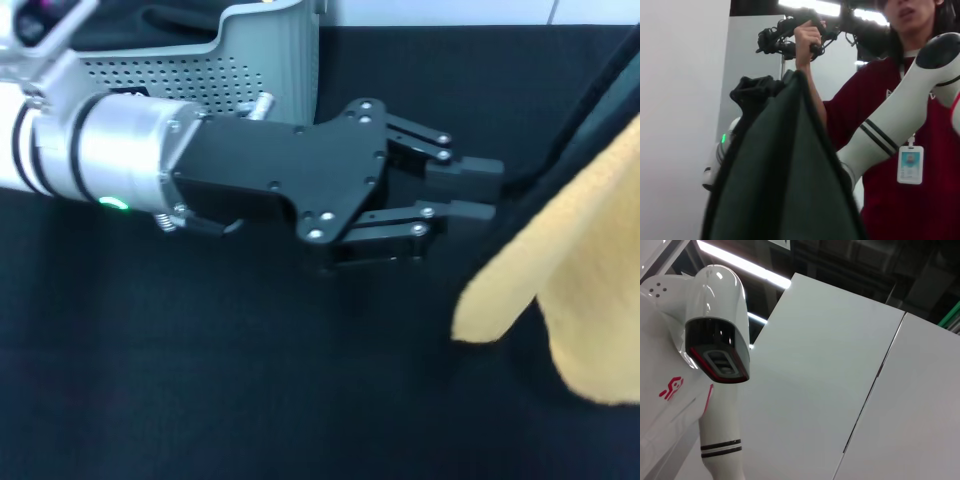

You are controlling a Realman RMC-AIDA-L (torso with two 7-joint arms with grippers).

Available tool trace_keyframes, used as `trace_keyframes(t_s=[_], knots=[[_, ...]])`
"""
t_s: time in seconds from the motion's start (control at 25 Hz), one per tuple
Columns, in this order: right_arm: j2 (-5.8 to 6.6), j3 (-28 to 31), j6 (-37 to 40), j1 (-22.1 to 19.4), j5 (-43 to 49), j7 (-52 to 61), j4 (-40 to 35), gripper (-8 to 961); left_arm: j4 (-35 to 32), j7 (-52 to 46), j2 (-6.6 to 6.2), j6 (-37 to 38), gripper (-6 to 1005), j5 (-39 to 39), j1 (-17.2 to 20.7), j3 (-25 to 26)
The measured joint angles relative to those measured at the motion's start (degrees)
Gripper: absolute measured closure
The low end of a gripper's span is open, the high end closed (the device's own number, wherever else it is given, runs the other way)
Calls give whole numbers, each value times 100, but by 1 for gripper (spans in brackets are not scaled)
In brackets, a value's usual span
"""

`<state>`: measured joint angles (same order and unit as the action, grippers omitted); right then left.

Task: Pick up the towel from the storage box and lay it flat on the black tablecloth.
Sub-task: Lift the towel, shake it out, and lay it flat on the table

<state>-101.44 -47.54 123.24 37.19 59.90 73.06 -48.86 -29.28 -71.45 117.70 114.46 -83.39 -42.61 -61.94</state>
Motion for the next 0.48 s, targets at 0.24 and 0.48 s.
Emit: trace_keyframes(t_s=[0.24, 0.48], knots=[[-52, 155, -10, 10, -18, -49, 0, 949, -50, -16, 68, 44, 731, -169, 70, -265], [-59, 166, -12, 27, -19, -63, -1, 948, -31, 9, 179, -84, 730, -166, 71, -269]])
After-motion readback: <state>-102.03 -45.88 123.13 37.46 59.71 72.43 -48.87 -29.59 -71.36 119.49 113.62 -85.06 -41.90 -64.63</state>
